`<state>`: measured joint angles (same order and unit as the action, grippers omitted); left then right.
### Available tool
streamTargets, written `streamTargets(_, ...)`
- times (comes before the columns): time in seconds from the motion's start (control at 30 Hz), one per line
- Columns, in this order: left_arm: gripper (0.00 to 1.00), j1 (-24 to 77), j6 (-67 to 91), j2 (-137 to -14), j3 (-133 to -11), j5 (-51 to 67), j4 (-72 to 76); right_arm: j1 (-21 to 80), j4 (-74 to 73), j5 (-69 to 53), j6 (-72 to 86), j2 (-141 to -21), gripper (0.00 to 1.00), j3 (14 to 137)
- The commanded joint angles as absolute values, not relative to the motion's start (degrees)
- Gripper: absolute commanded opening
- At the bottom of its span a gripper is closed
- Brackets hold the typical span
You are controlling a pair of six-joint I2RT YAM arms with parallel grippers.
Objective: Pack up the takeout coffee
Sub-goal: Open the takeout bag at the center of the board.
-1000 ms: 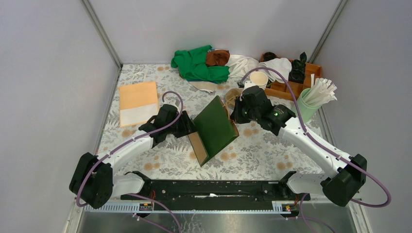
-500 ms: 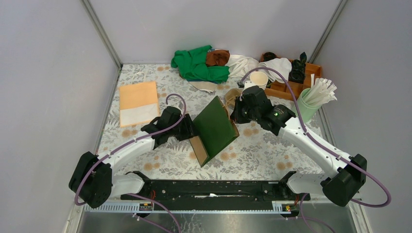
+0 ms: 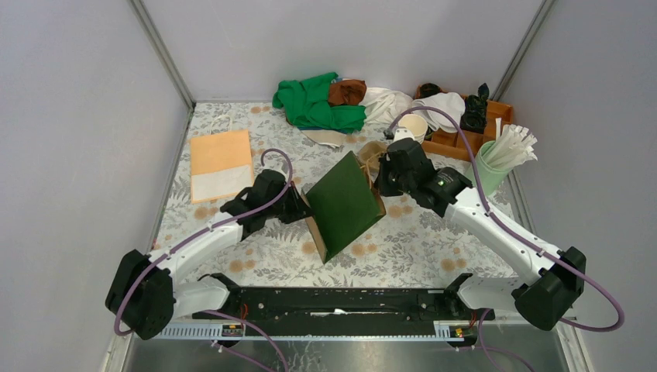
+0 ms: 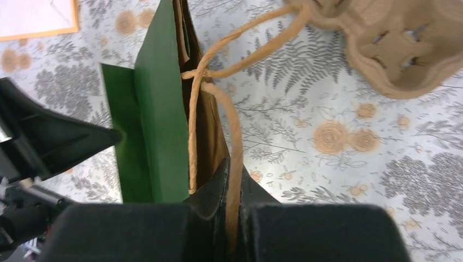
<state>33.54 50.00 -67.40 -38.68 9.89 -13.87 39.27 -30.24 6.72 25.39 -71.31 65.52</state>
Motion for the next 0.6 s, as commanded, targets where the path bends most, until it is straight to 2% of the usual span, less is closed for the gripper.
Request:
streamTargets(0.0,0.0,30.8,48.4,-63.0,-35.7,9.9,-14.3,38.9,-32.6,16.6,25.8,-68.4,0.0,68.5)
streamTargets(0.3,0.0,20.4,45.6,-56.6,-27.2,18.9,-7.5,37.2,-34.6,19.7,26.2,-68.6,0.0,68.4)
streamTargets(0.57,0.0,16.3,46.5,-58.5,-18.2,23.3,4.3,33.0,-35.1,16.5,25.9,-68.7,0.0,67.1)
